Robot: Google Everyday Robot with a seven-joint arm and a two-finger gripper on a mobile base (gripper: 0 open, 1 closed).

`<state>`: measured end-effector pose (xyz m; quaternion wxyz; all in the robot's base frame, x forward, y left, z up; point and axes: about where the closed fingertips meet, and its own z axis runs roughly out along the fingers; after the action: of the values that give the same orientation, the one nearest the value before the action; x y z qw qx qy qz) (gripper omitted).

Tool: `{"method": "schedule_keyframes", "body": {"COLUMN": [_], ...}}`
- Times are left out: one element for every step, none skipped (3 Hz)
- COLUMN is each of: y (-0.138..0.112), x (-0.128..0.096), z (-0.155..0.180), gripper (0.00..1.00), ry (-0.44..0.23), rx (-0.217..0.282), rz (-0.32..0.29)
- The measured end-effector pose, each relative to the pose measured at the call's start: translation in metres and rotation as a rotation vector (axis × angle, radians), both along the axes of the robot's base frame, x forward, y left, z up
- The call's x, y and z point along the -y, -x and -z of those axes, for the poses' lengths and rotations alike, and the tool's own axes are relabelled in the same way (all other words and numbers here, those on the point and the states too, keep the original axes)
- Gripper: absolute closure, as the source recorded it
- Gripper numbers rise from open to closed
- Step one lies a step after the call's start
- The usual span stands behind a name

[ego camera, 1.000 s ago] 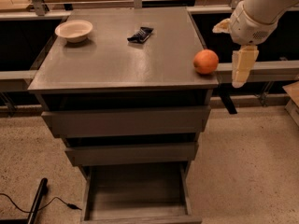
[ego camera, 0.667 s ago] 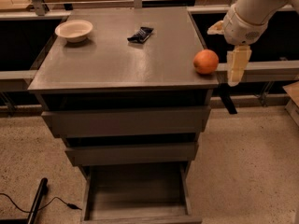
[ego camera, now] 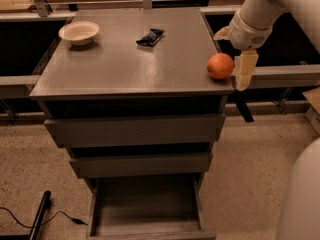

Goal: Place orange into bottom drawer

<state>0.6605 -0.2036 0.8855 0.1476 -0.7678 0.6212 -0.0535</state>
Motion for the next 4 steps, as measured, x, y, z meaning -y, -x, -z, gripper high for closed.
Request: {"method": "schedule_keyframes", "body": {"y": [-0.009,-0.015,-0.017,-0.015], "x": [-0.001,-0.008,-0.016,-0.024], "z": [0.010,0.019,0.023,0.022], "gripper": [0.00,0.26,0.49,0.72], "ry": [-0.022,-0.066,-0.085,-0.144], "rx": [-0.013,-0.028,-0.036,-0.055], "rz": [-0.006,-0.016,-0.029,-0.041]}}
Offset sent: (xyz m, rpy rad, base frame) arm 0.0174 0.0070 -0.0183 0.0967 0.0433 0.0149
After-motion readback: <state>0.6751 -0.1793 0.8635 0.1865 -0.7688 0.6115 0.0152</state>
